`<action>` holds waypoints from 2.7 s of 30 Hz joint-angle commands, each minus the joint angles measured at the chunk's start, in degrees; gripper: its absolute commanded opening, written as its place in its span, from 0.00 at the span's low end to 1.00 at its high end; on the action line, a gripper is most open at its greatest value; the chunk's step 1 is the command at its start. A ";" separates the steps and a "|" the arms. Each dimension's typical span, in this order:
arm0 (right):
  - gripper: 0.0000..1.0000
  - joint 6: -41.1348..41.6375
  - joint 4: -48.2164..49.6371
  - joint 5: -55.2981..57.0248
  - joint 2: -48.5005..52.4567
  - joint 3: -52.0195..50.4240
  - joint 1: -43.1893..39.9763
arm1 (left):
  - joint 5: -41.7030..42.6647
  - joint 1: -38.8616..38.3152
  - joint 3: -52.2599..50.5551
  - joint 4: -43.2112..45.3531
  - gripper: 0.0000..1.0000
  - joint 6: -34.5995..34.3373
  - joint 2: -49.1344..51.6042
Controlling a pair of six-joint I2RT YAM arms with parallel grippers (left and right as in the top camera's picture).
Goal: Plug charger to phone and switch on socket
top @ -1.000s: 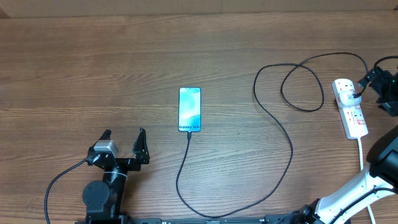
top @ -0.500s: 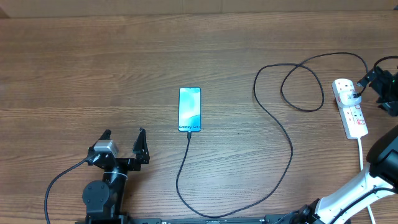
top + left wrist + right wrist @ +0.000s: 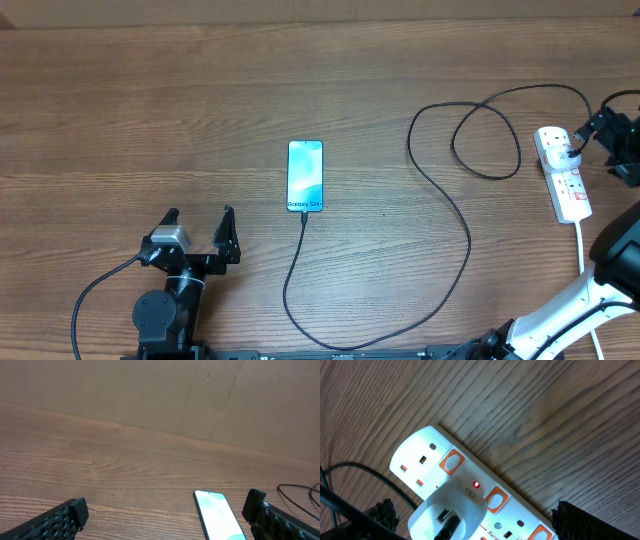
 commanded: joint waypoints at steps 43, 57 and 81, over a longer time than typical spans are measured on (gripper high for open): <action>1.00 0.37 0.37 0.35 -31.04 0.79 8.26 | -0.46 -0.39 -0.17 -0.15 1.00 1.55 -0.66; 1.00 0.33 -0.92 9.81 -31.47 0.79 34.75 | -0.46 -0.39 -0.17 -0.15 1.00 1.55 -0.66; 1.00 1.92 19.32 5.73 -35.52 -39.69 39.28 | -0.46 -0.39 -0.20 -0.15 1.00 1.55 -0.66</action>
